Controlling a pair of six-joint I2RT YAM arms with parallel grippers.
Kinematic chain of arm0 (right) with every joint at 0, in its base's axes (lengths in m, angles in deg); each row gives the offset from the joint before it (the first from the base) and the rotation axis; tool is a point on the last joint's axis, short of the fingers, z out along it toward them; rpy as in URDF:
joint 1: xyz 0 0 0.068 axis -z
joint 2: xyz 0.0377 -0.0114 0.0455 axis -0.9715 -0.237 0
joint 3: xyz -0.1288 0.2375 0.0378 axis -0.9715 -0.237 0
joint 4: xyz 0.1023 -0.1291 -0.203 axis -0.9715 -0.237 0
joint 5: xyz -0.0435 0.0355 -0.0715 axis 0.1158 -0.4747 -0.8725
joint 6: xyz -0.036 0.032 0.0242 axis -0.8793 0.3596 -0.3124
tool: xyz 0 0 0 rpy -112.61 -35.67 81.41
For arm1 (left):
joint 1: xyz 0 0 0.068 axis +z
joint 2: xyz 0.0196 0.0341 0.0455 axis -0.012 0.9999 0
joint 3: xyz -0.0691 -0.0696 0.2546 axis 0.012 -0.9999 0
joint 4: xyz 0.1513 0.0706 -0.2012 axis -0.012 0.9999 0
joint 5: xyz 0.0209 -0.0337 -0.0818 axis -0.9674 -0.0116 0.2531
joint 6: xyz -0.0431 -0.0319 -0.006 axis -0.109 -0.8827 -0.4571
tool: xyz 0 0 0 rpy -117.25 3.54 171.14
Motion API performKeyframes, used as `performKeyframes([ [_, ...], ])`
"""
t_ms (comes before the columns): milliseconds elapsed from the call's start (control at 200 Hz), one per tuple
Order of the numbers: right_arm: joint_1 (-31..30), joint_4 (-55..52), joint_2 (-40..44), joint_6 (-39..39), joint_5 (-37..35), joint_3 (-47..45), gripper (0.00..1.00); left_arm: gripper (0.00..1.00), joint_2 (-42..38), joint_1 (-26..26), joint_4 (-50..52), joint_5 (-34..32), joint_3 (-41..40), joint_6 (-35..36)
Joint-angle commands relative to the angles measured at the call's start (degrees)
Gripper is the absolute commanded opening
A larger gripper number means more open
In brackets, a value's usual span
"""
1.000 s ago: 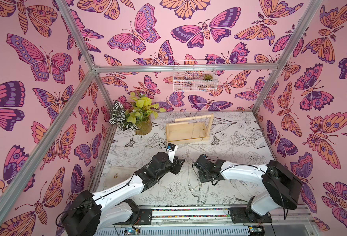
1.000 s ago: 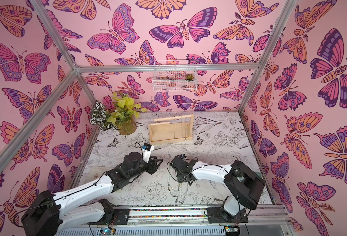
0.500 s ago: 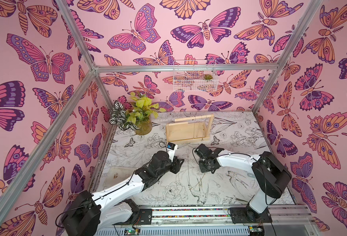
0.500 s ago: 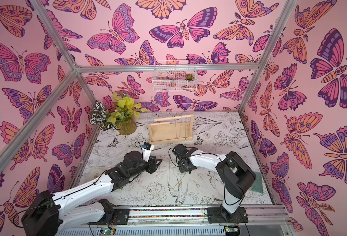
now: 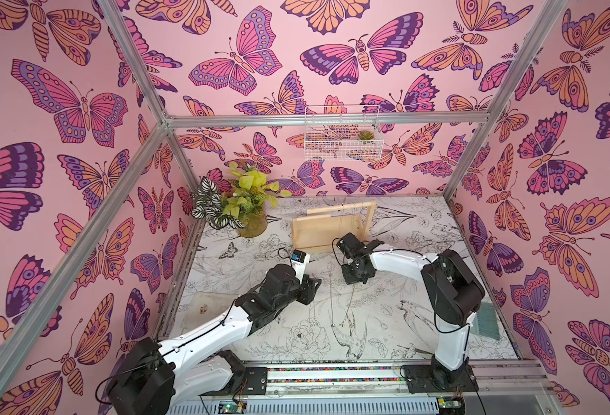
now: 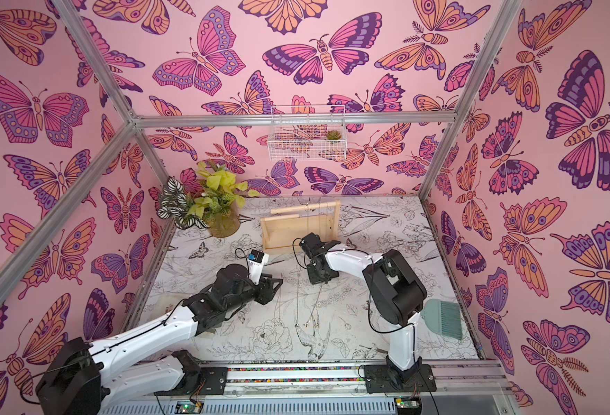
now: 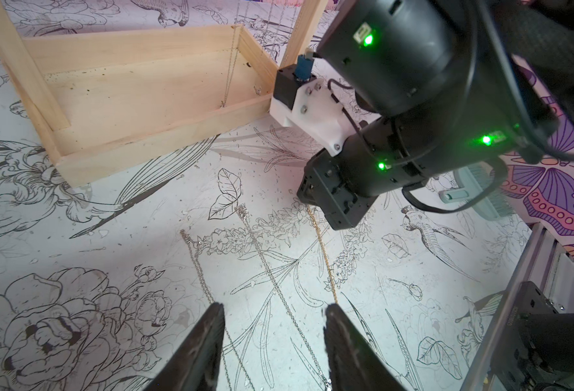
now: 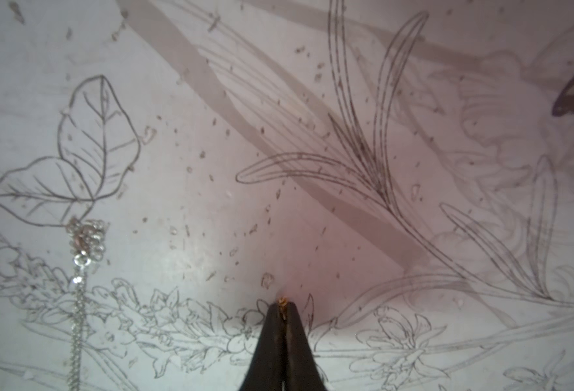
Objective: Take the necklace off the jewelry display stand
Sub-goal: Place the necklace at the center of the board.
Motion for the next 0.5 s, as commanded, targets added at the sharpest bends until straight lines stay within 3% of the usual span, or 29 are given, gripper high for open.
performKeyframes([
  [0,0.30,-2.76,-2.60,-2.14,0.91,3.28,0.08,0.51,-1.63,0.60,1.74,0.36,0.27,0.12],
  [496,0.31,-3.44,-7.16,-2.32,4.32,9.48,0.09,0.51,-3.35,1.44,2.83,0.40,-0.22,0.38],
])
